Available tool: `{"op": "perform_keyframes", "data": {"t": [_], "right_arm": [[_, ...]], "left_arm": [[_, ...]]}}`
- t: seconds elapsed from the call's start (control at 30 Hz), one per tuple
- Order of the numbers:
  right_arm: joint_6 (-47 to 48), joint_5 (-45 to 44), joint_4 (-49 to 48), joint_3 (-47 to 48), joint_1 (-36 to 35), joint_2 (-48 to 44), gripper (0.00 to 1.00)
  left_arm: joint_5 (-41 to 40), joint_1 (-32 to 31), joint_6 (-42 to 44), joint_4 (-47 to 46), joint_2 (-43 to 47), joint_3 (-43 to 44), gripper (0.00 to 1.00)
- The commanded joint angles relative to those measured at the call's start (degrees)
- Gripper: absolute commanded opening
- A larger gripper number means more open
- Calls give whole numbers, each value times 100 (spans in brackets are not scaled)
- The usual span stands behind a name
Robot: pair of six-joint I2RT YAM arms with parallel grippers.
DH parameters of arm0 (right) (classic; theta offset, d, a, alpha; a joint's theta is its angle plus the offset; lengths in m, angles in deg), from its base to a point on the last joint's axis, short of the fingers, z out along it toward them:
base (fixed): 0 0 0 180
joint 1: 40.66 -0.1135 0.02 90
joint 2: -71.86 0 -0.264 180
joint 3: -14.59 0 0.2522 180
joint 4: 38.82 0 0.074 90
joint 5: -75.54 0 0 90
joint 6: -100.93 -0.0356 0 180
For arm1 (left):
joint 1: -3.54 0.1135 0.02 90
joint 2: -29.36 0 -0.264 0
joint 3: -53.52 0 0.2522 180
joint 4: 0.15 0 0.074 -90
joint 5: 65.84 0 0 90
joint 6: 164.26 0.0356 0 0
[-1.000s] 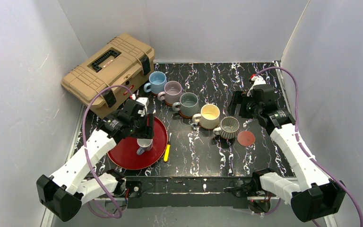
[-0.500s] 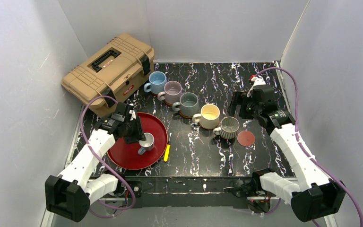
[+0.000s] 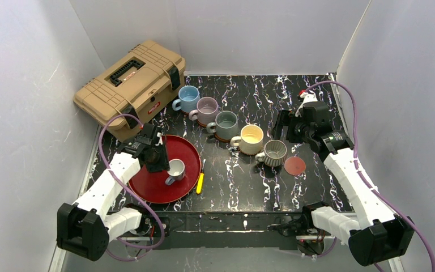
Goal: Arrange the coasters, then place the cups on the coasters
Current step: Pick up the cup from the tray.
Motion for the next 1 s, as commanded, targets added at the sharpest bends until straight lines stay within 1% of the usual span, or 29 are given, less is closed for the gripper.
{"op": "perform_keyframes", "data": {"t": [0.0, 0.13, 0.27, 0.37, 0.43, 0.5, 0.6, 0.63, 0.77, 0.97], "right_arm": [[-42, 216, -7, 264, 18, -47, 100], [30, 457, 73, 323, 18, -39, 100], [42, 771, 145, 412, 18, 4, 100], [-99, 952, 151, 515, -49, 62, 100], [-184, 956, 128, 613, -218, 99, 96], [-255, 728, 224, 775, -527, 164, 95], [-446, 227, 342, 1027, -1258, 281, 94], [-546, 117, 364, 1097, -1603, 338, 94], [-959, -421, 257, 1266, -2553, 568, 89], [-1292, -757, 32, 1374, -3418, 978, 86]], "left_arm": [[-201, 21, 208, -96, -181, -109, 26], [-71, 17, 337, -194, -188, 20, 0], [-140, 17, 489, -124, 137, 330, 0], [-190, -54, 551, 135, 315, 781, 0], [-401, -292, 529, 376, 297, 1114, 0], [-658, -665, 413, 579, 226, 1450, 0], [-900, -1201, 131, 785, 61, 1755, 0], [-884, -1322, 44, 816, -13, 1819, 0], [-710, -1749, -234, 804, -360, 2005, 0], [-717, -2271, -455, 613, -731, 2163, 0]]}}
